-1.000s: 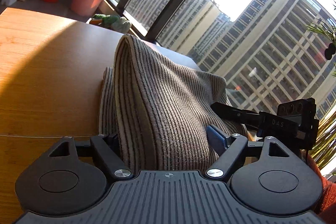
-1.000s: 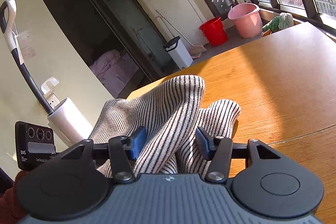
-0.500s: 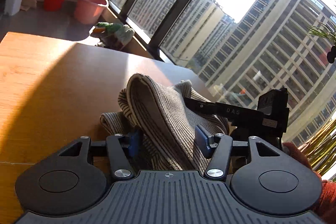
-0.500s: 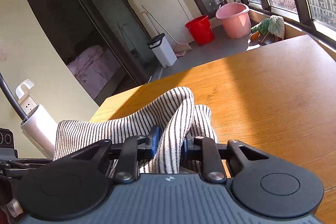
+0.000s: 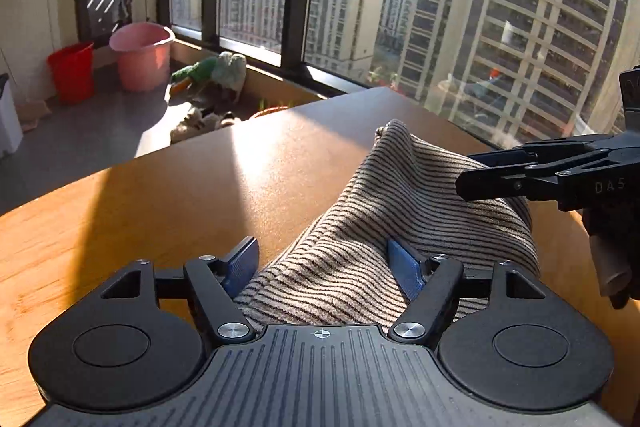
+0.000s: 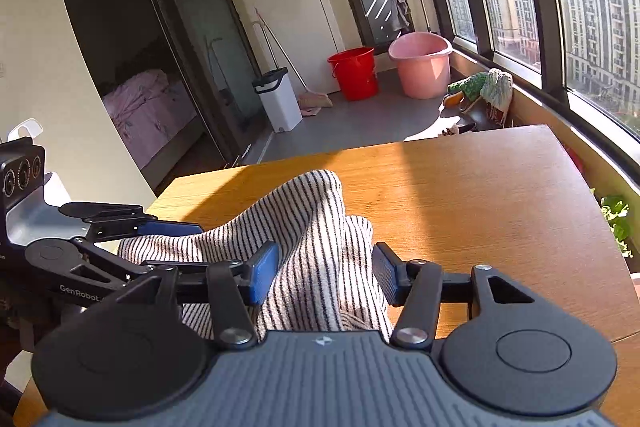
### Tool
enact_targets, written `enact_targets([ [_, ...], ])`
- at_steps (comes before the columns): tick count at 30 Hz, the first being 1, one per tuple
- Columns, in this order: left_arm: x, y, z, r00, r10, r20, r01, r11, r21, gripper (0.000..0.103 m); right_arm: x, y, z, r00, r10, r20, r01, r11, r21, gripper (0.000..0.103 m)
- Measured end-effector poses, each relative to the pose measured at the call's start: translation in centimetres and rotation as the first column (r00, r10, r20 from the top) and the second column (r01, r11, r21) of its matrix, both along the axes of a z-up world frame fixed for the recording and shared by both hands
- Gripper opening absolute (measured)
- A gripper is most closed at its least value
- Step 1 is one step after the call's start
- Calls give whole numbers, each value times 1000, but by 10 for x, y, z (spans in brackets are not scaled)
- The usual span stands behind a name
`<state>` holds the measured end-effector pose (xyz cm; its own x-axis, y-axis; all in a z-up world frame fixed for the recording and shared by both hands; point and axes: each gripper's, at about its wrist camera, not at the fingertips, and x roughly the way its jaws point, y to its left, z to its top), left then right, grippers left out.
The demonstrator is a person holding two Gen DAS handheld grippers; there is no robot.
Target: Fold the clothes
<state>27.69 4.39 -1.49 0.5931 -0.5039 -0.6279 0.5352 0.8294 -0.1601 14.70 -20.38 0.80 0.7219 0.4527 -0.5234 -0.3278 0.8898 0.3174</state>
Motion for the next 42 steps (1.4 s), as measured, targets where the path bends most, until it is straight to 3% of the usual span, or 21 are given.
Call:
enact_targets([
  [1, -1, 5, -2, 1000, 4, 1, -4, 1000, -10, 77, -9, -5, 3, 1000, 10, -17, -10, 1000, 12, 82],
  [2, -3, 7, -2, 1000, 5, 6, -5, 1000, -12, 77, -18, -9, 4, 999, 22, -39, -20, 999, 27, 85],
  [8, -8, 15, -2, 1000, 9, 10, -9, 999, -34, 79, -37, -18, -20, 972, 57, -229, -20, 987, 162, 85],
  [14, -7, 24, -5, 999, 25, -42, -28, 996, -86, 79, -26, -1, -35, 958, 78, -274, -14, 974, 227, 85],
  [17, -12, 36, -9, 993, 46, -105, -61, 988, -143, 79, -5, 5, -29, 966, 49, -253, 2, 981, 196, 85],
  [20, -27, 41, -9, 990, 10, -140, -36, 982, -186, 79, 22, 11, -31, 973, 11, -231, 23, 990, 141, 85],
  [23, -44, 41, -10, 987, -31, -160, -7, 972, -233, 79, 44, 20, -34, 979, -10, -202, 28, 996, 88, 97],
  [26, -59, 45, -15, 979, -83, -189, 20, 949, -314, 84, 56, 40, -29, 996, 3, -84, -10, 997, -73, 103],
  [31, -74, 54, -12, 975, -143, -172, 65, 918, -392, 86, 52, 67, -1, 997, 68, 45, -53, 960, -276, 103],
  [34, -75, 76, 0, 990, -59, -126, -7, 885, -466, 90, 33, 66, 16, 995, 49, 91, -20, 955, -297, 103],
  [35, -75, 84, 4, 993, -28, -111, -31, 870, -491, 94, 25, 61, 19, 996, 38, 84, -14, 963, -271, 103],
  [38, -62, 92, 11, 990, 78, -114, -125, 859, -497, 96, 2, 50, 12, 1000, 17, 0, -17, 981, -194, 103],
  [40, -51, 79, 6, 989, 81, -124, -128, 885, -448, 96, -11, 51, 1, 998, 27, -53, -37, 978, -204, 103],
  [42, -43, 63, -6, 985, 73, -155, -128, 915, -383, 94, -24, 56, -7, 999, 20, -31, -27, 975, -222, 103],
])
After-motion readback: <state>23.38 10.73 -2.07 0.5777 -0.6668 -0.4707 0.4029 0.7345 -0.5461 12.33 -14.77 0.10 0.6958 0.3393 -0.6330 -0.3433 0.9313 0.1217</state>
